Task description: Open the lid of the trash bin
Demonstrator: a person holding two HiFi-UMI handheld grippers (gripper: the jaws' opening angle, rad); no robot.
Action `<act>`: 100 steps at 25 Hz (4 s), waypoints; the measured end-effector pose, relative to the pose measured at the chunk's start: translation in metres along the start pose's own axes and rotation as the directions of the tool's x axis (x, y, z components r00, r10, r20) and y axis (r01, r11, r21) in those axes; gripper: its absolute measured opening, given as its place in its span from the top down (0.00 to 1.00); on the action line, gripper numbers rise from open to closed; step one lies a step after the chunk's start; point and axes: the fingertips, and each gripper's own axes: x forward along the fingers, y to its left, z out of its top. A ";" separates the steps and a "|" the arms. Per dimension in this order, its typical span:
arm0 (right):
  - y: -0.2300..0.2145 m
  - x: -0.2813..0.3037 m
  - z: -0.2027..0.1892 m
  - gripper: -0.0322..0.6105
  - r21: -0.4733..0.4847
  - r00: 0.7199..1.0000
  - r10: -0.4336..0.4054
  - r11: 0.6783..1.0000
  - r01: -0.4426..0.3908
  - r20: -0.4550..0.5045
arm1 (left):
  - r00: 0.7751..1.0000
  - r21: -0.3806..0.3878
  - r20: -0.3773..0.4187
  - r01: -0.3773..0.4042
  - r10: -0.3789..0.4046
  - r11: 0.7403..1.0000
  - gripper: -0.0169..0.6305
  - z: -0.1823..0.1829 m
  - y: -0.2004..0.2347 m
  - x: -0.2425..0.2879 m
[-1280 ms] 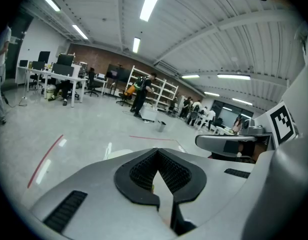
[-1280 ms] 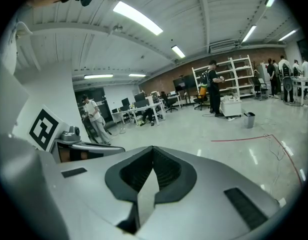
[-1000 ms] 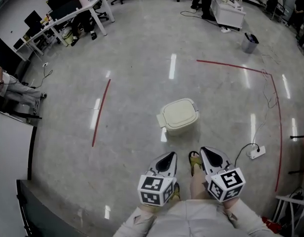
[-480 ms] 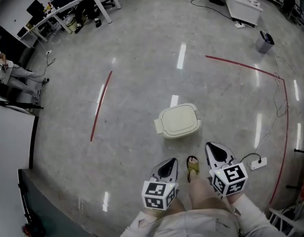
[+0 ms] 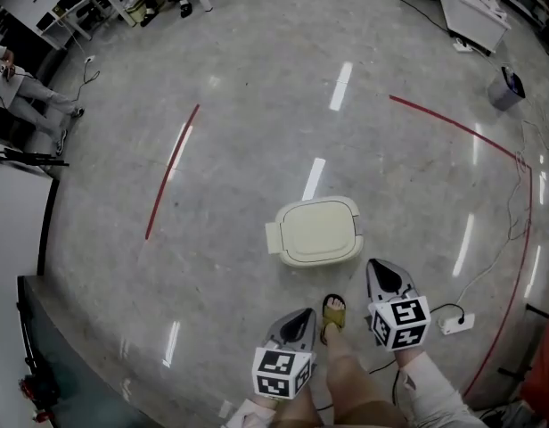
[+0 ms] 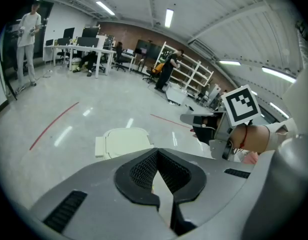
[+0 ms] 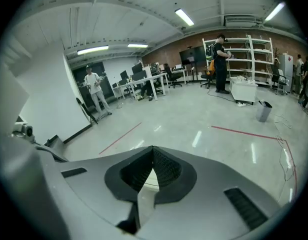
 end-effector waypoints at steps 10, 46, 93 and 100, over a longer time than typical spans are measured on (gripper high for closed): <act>-0.069 0.114 -0.091 0.94 -0.041 0.983 -0.044 0.998 0.037 -0.179 | 0.997 -0.066 -0.075 -0.022 0.017 0.998 0.97 -0.042 0.025 0.061; -0.120 0.211 -0.151 0.94 -0.148 0.937 -0.124 0.986 0.078 -0.327 | 0.990 -0.133 -0.141 -0.033 0.014 0.991 0.97 -0.075 0.021 0.106; 0.098 -0.165 0.131 0.94 -0.214 0.969 0.227 0.956 -0.202 0.100 | 0.978 0.105 0.177 0.093 -0.111 0.990 0.97 0.163 -0.102 -0.086; 0.096 -0.168 0.151 0.94 -0.253 0.960 0.222 0.952 -0.175 0.170 | 0.957 0.167 0.274 0.052 -0.096 0.985 0.97 0.186 -0.101 -0.097</act>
